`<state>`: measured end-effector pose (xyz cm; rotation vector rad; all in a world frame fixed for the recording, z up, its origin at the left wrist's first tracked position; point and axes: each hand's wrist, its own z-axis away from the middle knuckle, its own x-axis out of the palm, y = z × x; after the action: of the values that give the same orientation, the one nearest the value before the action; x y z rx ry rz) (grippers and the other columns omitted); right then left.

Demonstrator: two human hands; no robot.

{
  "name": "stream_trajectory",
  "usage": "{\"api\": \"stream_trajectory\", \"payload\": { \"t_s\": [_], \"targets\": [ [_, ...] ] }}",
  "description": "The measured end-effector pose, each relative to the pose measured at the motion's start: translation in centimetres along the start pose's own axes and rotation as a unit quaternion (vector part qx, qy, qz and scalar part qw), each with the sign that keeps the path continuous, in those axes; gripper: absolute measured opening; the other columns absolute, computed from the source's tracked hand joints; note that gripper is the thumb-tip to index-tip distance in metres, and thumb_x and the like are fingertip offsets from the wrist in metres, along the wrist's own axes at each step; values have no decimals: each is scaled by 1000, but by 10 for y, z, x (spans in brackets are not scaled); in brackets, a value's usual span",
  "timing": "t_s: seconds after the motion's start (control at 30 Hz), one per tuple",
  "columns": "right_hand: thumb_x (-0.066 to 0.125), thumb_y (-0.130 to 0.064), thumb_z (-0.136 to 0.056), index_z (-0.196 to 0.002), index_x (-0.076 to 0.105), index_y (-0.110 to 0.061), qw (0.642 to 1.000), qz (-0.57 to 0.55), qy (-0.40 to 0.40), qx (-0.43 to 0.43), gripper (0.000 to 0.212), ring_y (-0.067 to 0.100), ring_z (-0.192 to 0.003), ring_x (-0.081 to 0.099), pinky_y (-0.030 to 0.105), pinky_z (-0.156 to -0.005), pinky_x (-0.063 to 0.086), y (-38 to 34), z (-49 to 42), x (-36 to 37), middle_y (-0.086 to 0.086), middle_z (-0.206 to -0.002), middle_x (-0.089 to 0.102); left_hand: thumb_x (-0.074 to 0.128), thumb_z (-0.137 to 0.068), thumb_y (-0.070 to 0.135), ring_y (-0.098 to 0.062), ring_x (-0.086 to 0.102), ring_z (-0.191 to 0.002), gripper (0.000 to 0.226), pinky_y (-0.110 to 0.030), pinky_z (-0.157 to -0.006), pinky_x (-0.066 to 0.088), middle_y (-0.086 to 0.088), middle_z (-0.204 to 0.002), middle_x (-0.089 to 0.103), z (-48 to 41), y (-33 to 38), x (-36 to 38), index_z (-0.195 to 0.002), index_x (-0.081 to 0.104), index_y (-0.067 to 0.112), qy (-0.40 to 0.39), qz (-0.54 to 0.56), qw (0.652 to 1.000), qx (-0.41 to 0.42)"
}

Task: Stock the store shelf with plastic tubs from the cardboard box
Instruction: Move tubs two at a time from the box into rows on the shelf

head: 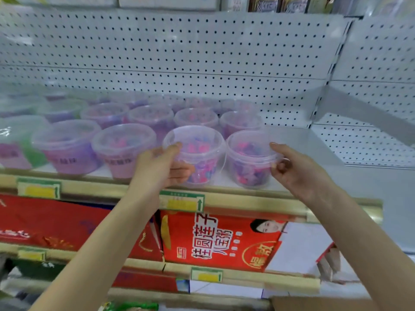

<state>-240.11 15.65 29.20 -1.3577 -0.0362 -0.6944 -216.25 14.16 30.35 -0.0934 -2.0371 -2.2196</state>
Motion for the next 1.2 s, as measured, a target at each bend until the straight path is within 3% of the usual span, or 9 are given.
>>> {"api": "stream_trajectory", "payload": {
  "t_s": [0.13,0.23,0.43,0.63,0.7,0.77,0.83,1.07,1.2],
  "targets": [
    [73,-22,-78,-94,58,-6,998,36,-26,39,28,12,-51,43,19,-50,49,-4,-11,-12,4,-70,44,58,-90,31,-10,60,-39,21,-21,-50,56,-7,-50,67,-22,6,2,-84,53,13,9,-35,999,-24],
    [68,-40,-80,-101,53,-6,978,208,-6,-19,43,19,-65,54,25,-54,51,-10,-8,-20,9,-88,54,55,-93,32,-12,60,-40,20,-20,-48,55,-7,-51,67,-27,7,1,-98,54,12,-1,-61,998,-8],
    [68,-37,-81,-99,61,-24,796,459,28,-394,23,14,-87,56,26,-77,47,-11,7,-12,-6,-95,59,49,-96,27,-10,60,-39,18,-16,-43,50,-5,-47,65,-24,6,2,-113,49,24,-8,-81,995,53],
    [58,-47,-83,-118,62,-22,596,640,-61,-481,42,25,-104,55,32,-84,39,13,7,5,-1,-117,62,46,-95,37,-8,55,-37,36,-24,-49,53,-3,-43,60,-27,-2,-2,-130,48,27,32,-155,985,66],
    [59,-47,-84,-119,63,-24,589,647,-57,-481,42,25,-107,55,30,-84,36,14,6,4,-2,-120,63,42,-93,49,-12,59,-49,47,-30,-57,50,-3,-51,61,-18,-4,-9,-134,45,28,61,-337,928,146],
    [61,-46,-84,-118,65,-25,597,643,-61,-475,40,23,-110,55,28,-84,36,12,4,1,-4,-121,64,38,-91,55,-26,63,-71,49,-34,-61,40,-5,-67,67,-6,-3,-9,-128,52,27,135,-535,785,283],
    [63,-44,-83,-118,65,-27,603,648,-80,-458,38,21,-112,55,31,-87,40,6,3,-2,-5,-123,63,42,-91,53,-32,62,-85,44,-33,-60,37,-4,-80,69,3,5,4,-115,64,23,153,-565,714,384],
    [69,-30,-79,-104,65,-39,684,622,-235,-301,27,-7,-123,45,14,-105,30,-47,5,-26,-15,-121,61,51,-84,57,-23,38,-132,58,-36,-104,33,-2,-140,49,-31,-5,29,-130,53,22,-40,-644,685,338],
    [56,-57,-79,-108,65,-32,684,636,-139,-329,39,5,-112,53,20,-95,38,-39,11,-13,-16,-115,63,66,-83,28,-7,31,-134,49,-2,-100,14,3,-144,43,-40,15,13,-130,53,22,-216,-536,757,305]
  ]
}}
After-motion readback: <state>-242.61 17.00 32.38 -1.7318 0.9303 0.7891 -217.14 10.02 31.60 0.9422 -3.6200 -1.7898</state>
